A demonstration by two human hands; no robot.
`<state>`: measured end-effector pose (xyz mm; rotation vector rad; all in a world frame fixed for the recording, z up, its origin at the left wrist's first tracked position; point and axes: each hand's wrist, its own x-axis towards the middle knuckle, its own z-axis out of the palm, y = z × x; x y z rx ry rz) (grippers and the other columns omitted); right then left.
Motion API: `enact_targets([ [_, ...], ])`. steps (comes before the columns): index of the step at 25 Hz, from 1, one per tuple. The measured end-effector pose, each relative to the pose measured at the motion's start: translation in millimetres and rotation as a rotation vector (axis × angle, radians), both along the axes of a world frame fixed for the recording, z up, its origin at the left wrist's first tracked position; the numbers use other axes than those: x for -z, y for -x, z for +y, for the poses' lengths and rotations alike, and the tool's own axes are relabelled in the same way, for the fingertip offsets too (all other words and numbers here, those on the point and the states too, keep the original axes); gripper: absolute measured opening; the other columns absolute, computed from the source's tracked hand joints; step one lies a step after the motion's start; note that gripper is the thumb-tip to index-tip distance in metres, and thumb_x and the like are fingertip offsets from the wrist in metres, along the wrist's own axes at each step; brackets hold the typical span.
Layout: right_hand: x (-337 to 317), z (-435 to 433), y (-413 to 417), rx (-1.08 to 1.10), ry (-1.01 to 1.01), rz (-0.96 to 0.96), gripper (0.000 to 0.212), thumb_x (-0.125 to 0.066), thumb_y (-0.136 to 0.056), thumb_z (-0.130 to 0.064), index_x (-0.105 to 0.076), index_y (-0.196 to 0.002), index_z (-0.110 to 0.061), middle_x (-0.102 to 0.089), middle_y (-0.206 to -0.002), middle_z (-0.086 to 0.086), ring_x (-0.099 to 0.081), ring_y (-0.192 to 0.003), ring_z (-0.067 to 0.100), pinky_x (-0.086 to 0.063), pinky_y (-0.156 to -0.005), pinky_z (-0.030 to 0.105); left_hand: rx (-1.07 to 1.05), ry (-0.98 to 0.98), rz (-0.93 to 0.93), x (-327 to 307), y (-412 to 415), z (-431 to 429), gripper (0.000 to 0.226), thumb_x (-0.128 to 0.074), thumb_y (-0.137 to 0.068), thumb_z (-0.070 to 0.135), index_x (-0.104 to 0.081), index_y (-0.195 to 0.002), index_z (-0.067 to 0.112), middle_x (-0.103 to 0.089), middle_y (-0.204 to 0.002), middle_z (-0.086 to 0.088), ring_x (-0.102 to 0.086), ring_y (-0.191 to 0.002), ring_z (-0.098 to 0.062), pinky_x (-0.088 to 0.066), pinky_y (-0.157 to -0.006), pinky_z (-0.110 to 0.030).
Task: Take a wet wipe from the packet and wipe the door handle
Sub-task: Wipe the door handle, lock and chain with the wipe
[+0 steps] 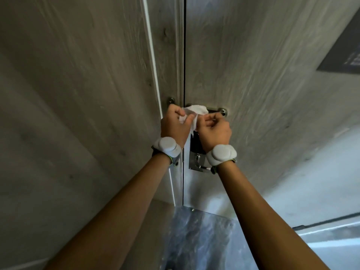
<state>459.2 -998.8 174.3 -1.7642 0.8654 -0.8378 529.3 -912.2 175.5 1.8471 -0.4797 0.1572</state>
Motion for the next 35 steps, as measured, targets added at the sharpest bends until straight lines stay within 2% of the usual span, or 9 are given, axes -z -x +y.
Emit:
enact_targets([
  [3, -9.8, 0.7, -7.7, 0.017, 0.015, -0.077, 0.012, -0.071, -0.081, -0.024, -0.061, -0.085, -0.02, -0.063, -0.061, -0.011, -0.061, -0.054, -0.007, -0.043, -0.055, 0.002, 0.01, 0.017, -0.11, -9.2, -3.0, -2.2, 0.019, -0.071, -0.082, 0.01, -0.053, -0.08, 0.005, -0.062, -0.072, -0.008, -0.059, -0.065, -0.022, -0.049, -0.058, -0.029],
  [5, -13.9, 1.5, -12.9, 0.014, 0.039, -0.073, 0.006, -0.065, -0.08, -0.021, -0.064, -0.086, -0.022, -0.067, -0.062, -0.003, -0.065, -0.055, 0.003, -0.051, -0.059, 0.014, 0.04, 0.006, -0.149, -11.2, -5.4, -2.1, 0.007, -0.065, -0.083, 0.002, -0.059, -0.084, 0.004, -0.065, -0.077, -0.01, -0.062, -0.07, -0.023, -0.053, -0.062, -0.036],
  [8, -18.4, -0.4, -19.6, -0.02, 0.078, -0.065, 0.013, -0.06, -0.082, -0.017, -0.071, -0.087, -0.022, -0.07, -0.065, 0.001, -0.068, -0.06, 0.018, -0.055, -0.06, 0.026, 0.037, 0.017, -0.202, -13.9, -10.6, -2.1, 0.008, -0.063, -0.086, 0.001, -0.07, -0.089, 0.004, -0.071, -0.084, -0.011, -0.066, -0.076, -0.019, -0.054, -0.069, -0.027],
  [11, -18.2, -6.8, -24.4, -0.084, 0.162, -0.028, 0.011, -0.068, -0.086, -0.019, -0.076, -0.093, -0.02, -0.072, -0.072, -0.003, -0.066, -0.066, 0.01, -0.05, -0.068, 0.018, 0.046, 0.009, -0.241, -14.7, -15.8, -3.3, 0.011, -0.065, -0.086, 0.002, -0.074, -0.094, 0.004, -0.074, -0.088, -0.01, -0.064, -0.078, -0.01, -0.044, -0.068, -0.001],
  [15, -17.0, -11.8, -27.6, -0.12, 0.186, -0.036, 0.011, -0.072, -0.085, -0.018, -0.078, -0.093, -0.013, -0.073, -0.075, -0.003, -0.063, -0.067, 0.005, -0.042, -0.065, -0.001, 0.051, -0.041, -0.269, -11.4, -24.2, -4.8, 0.009, -0.067, -0.086, 0.008, -0.075, -0.09, 0.007, -0.075, -0.083, -0.008, -0.065, -0.074, -0.01, -0.045, -0.069, -0.008],
  [19, -16.4, -16.0, -24.9, -0.14, 0.19, -0.03, 0.01, -0.073, -0.085, -0.019, -0.078, -0.091, -0.015, -0.071, -0.072, -0.007, -0.063, -0.064, 0.001, -0.044, -0.065, -0.001, 0.034, -0.045, -0.241, -9.4, -25.2, -8.9, 0.007, -0.069, -0.084, 0.011, -0.076, -0.084, 0.012, -0.074, -0.076, -0.002, -0.063, -0.067, -0.006, -0.04, -0.061, 0.0],
  [25, -17.2, -25.6, -14.7, -0.138, 0.159, -0.027, 0.01, -0.073, -0.084, -0.021, -0.079, -0.09, -0.015, -0.076, -0.076, 0.0, -0.072, -0.071, 0.012, -0.058, -0.074, 0.023, 0.099, -0.017, -0.212, -9.1, -22.3, -13.1, 0.01, -0.068, -0.083, 0.014, -0.073, -0.075, 0.013, -0.07, -0.064, 0.002, -0.065, -0.059, -0.01, -0.052, -0.057, -0.022],
  [30, -16.9, -35.7, -3.9, -0.128, 0.169, -0.015, 0.007, -0.074, -0.083, -0.022, -0.078, -0.088, -0.018, -0.07, -0.068, -0.007, -0.061, -0.057, -0.004, -0.041, -0.061, -0.004, 0.148, -0.037, -0.239, -11.0, -11.3, -23.0, 0.006, -0.071, -0.082, 0.015, -0.075, -0.077, 0.015, -0.071, -0.066, 0.003, -0.065, -0.062, -0.007, -0.053, -0.059, -0.021],
  [35, -19.7, -47.0, 10.3, -0.11, 0.187, -0.001, 0.008, -0.073, -0.083, -0.021, -0.078, -0.088, -0.017, -0.069, -0.066, -0.007, -0.058, -0.058, -0.008, -0.038, -0.06, -0.007, 0.154, -0.075, -0.178, -13.8, 0.6, -34.6, 0.006, -0.071, -0.08, 0.017, -0.075, -0.076, 0.014, -0.072, -0.069, 0.002, -0.065, -0.064, -0.009, -0.052, -0.057, -0.022],
])
